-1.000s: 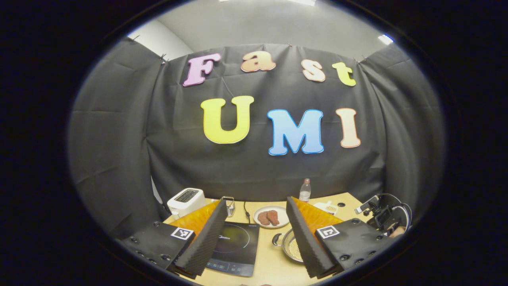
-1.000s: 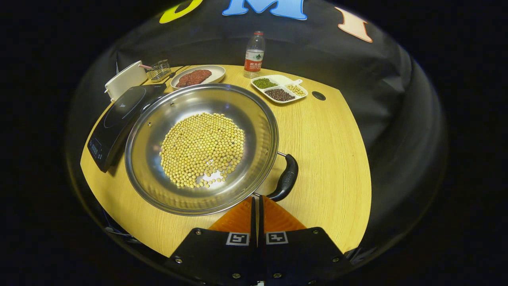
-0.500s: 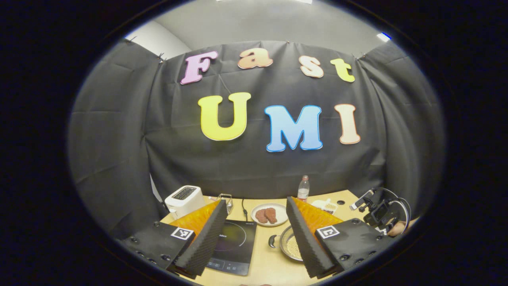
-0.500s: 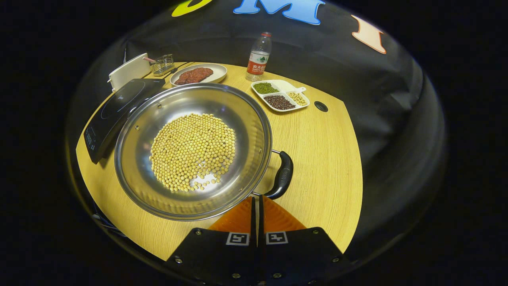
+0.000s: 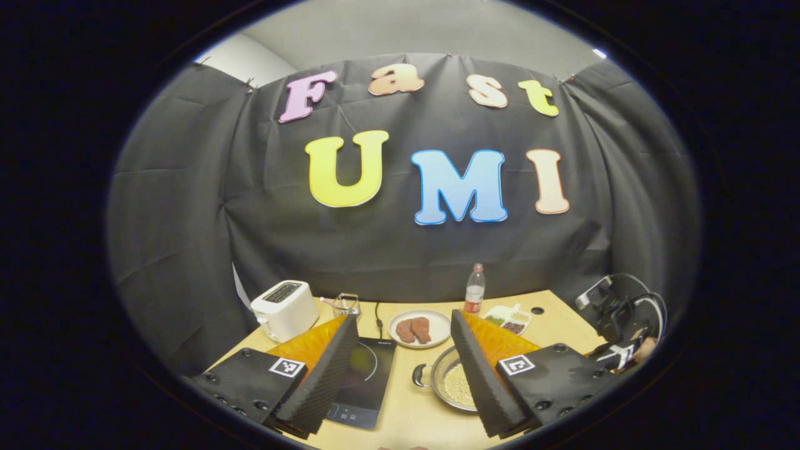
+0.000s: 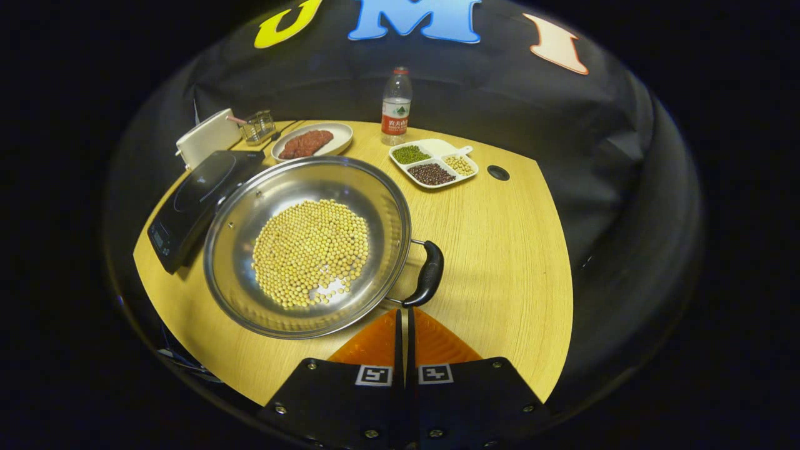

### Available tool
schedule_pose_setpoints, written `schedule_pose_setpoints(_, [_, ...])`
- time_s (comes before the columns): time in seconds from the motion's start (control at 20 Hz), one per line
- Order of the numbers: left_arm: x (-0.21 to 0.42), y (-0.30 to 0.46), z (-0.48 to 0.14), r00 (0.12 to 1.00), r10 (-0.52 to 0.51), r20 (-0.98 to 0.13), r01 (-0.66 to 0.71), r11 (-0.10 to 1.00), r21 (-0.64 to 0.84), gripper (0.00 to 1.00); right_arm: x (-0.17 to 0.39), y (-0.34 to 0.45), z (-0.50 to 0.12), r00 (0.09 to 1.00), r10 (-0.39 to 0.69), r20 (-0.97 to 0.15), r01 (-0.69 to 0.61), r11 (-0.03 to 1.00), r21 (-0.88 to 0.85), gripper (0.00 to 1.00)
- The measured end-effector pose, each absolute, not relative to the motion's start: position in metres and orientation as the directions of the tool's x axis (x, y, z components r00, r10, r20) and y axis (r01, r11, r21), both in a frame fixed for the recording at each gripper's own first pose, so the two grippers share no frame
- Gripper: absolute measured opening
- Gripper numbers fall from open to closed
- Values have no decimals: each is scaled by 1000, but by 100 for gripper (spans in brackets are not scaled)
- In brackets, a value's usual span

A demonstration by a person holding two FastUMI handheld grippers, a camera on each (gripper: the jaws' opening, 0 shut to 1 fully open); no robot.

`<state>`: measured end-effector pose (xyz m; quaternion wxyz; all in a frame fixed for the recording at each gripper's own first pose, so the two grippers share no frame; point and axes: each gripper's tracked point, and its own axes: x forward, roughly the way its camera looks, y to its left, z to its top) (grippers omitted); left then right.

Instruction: First push the handle of the pot to place it horizontally, then grasp the pot with both hands and set it on the induction cooktop.

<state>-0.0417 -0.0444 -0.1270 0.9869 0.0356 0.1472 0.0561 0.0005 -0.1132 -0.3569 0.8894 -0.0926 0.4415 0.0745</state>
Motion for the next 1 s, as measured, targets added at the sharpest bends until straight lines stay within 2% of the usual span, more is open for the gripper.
schedule_pose_setpoints(0.05, [-39,-48,-133,949,111,-295,-90,992,85,95,-1,-114,-348,620,63,-782,-202,976,-81,1])
schedule_pose_setpoints(0.1, [-35,-54,-139,947,95,-306,-74,994,81,99,-2,-114,-340,642,71,-763,-186,980,-65,1])
schedule_pose_setpoints(0.25, [-21,-68,-160,943,20,-331,-3,999,51,99,-3,-113,-314,704,76,-706,-118,993,-11,1])
schedule_pose_setpoints(0.3, [-16,-73,-169,940,-7,-341,21,999,40,97,-2,-117,-309,720,55,-691,-89,996,-13,18])
schedule_pose_setpoints(0.35, [-10,-75,-178,935,-27,-355,39,999,28,97,-1,-123,-311,724,26,-689,-56,998,-21,29])
schedule_pose_setpoints(0.4, [-5,-76,-189,929,-47,-367,58,998,18,95,-2,-122,-313,725,17,-689,-31,999,-8,50])
schedule_pose_setpoints(0.45, [1,-77,-198,924,-64,-376,74,997,12,95,-1,-122,-314,725,5,-688,-4,1000,3,62])
schedule_pose_setpoints(0.5, [6,-76,-208,919,-74,-388,84,996,11,99,-1,-124,-316,726,-5,-687,21,1000,15,86])
schedule_pose_setpoints(0.55, [13,-75,-220,910,-86,-406,95,995,3,97,1,-126,-319,726,-17,-687,41,999,19,78])
schedule_pose_setpoints(0.6, [20,-72,-233,900,-94,-425,102,995,-5,95,3,-127,-323,724,-30,-689,58,998,17,78])
schedule_pose_setpoints(0.65, [26,-68,-246,891,-97,-445,103,995,-10,95,5,-127,-327,721,-36,-692,70,997,21,86])
schedule_pose_setpoints(0.75, [37,-60,-278,868,-94,-488,99,995,-16,99,11,-127,-337,707,-44,-705,82,996,20,86])
schedule_pose_setpoints(0.85, [49,-53,-311,835,-94,-542,99,995,-20,96,18,-127,-349,692,-52,-720,87,996,12,86])
schedule_pose_setpoints(1.0, [60,-44,-364,773,-104,-626,98,994,-43,98,33,-124,-363,679,-63,-732,78,997,-13,86])
